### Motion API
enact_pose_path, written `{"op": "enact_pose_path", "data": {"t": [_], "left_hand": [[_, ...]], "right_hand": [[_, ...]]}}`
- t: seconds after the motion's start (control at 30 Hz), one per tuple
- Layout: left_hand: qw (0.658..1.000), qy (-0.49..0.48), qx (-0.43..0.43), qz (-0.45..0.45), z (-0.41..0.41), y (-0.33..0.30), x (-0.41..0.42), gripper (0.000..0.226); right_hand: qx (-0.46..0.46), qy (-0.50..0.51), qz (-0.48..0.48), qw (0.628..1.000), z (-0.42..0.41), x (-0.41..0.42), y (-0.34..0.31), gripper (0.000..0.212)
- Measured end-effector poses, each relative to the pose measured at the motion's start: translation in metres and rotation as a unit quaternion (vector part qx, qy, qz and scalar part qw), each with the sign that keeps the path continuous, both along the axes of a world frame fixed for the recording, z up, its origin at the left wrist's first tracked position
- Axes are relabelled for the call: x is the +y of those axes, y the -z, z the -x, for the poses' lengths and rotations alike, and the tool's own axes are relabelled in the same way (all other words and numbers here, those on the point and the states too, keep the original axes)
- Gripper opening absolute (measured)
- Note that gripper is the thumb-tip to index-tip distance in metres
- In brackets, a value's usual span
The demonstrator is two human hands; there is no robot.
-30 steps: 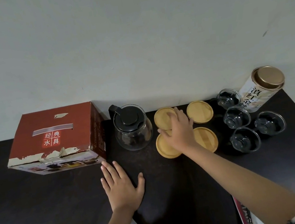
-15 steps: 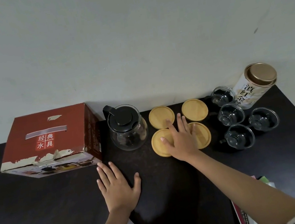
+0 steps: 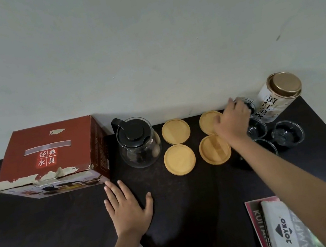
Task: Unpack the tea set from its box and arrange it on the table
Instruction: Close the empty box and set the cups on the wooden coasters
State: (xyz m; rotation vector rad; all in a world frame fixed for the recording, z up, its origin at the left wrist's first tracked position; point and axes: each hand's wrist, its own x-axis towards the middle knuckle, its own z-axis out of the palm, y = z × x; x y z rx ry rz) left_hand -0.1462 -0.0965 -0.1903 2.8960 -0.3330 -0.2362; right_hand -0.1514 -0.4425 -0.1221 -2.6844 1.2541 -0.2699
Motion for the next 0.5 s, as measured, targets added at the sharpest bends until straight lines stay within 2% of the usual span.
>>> {"op": "enact_pose_path", "data": {"t": [0.1,0.23,0.33,0.5], "left_hand": [[1.0,0.0,0.001,-0.002,0.0,0.0,0.0,0.099],[1.0,-0.001,0.0,0.0,0.0,0.0,0.0,0.099],[1.0,-0.001,0.0,-0.003,0.0,0.0,0.0,0.099],[1.0,-0.001,0.0,-0.002,0.0,0.0,0.0,0.099]], "right_hand": [[0.113,0.066,-0.044,0.99,-0.002,-0.028,-0.019,0.086],[0.205,0.054,-0.077,0.974,-0.007,-0.044,-0.034,0.099],[0.248,0.038,-0.077,0.965,-0.011,-0.048,-0.039,0.097],[0.29,0.031,-0.052,0.955,-0.016,-0.05,-0.049,0.081]]}}
